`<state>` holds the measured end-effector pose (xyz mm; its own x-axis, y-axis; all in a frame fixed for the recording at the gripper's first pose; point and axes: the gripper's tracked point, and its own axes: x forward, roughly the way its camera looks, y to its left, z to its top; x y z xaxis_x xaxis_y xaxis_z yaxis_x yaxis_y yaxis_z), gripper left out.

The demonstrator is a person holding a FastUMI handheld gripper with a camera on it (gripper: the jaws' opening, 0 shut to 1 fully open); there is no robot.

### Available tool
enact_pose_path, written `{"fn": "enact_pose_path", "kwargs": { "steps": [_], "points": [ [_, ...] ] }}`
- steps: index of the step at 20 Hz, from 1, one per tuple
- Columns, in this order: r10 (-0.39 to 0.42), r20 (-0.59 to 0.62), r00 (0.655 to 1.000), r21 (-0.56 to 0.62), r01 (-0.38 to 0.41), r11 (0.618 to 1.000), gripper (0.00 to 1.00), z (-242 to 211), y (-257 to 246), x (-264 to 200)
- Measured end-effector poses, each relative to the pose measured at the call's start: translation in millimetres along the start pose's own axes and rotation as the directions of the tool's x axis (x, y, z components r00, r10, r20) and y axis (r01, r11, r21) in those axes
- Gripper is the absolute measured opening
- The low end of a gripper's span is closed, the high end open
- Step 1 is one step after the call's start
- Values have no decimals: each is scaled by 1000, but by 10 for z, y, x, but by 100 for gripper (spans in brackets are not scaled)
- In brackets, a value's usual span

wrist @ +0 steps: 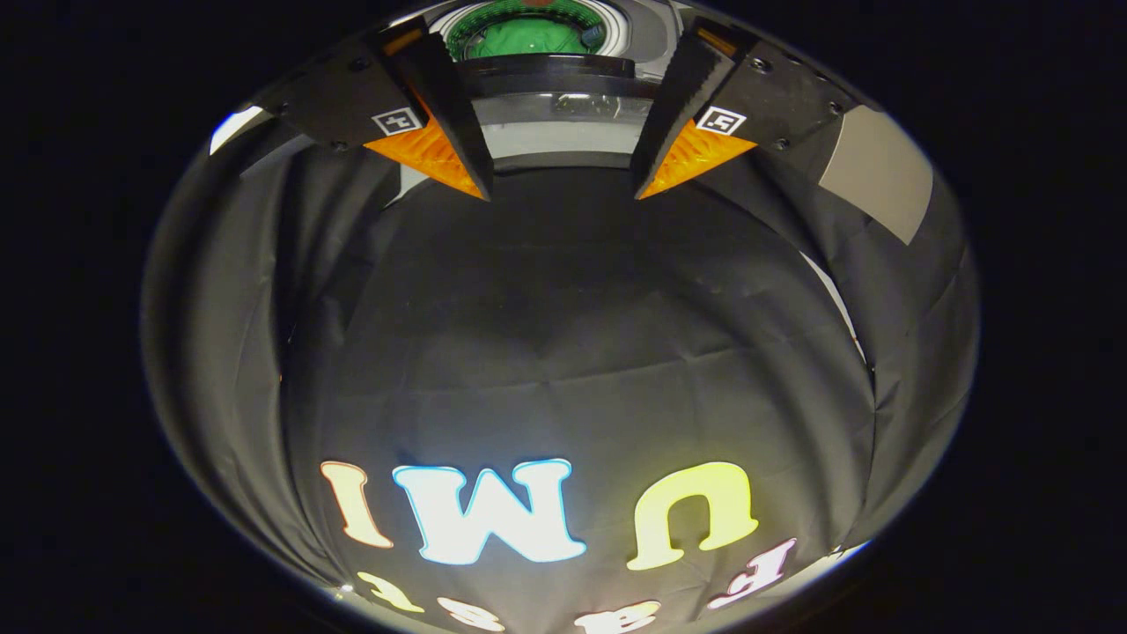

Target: Put the clothes into the washing machine and then close the washing machine lid.

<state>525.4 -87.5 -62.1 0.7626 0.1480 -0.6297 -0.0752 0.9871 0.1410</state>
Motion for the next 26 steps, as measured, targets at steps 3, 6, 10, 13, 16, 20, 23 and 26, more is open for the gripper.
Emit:
{"fn": "enact_pose_path", "kwargs": {
  "steps": [3, 6, 10, 13, 16, 20, 23, 26],
  "points": [
    [-31, -2, 1000, -28, 31, 999, 97, -33, -17, 51],
    [-48, -3, 999, -69, 48, 996, 97, -49, -10, 44],
    [-56, -30, 998, -67, 54, 996, 98, -109, -14, -4],
    [-55, -37, 998, -71, 53, 996, 98, -133, -7, -71],
    [-50, -37, 998, -77, 48, 996, 98, -187, 5, -151],
    [-53, -41, 998, -79, 49, 996, 98, -268, 17, -275],
    [-48, -30, 998, -81, 46, 996, 98, -305, 25, -363],
    [-47, 1, 999, -82, 47, 995, 98, -333, 26, -415]
  ]
}}
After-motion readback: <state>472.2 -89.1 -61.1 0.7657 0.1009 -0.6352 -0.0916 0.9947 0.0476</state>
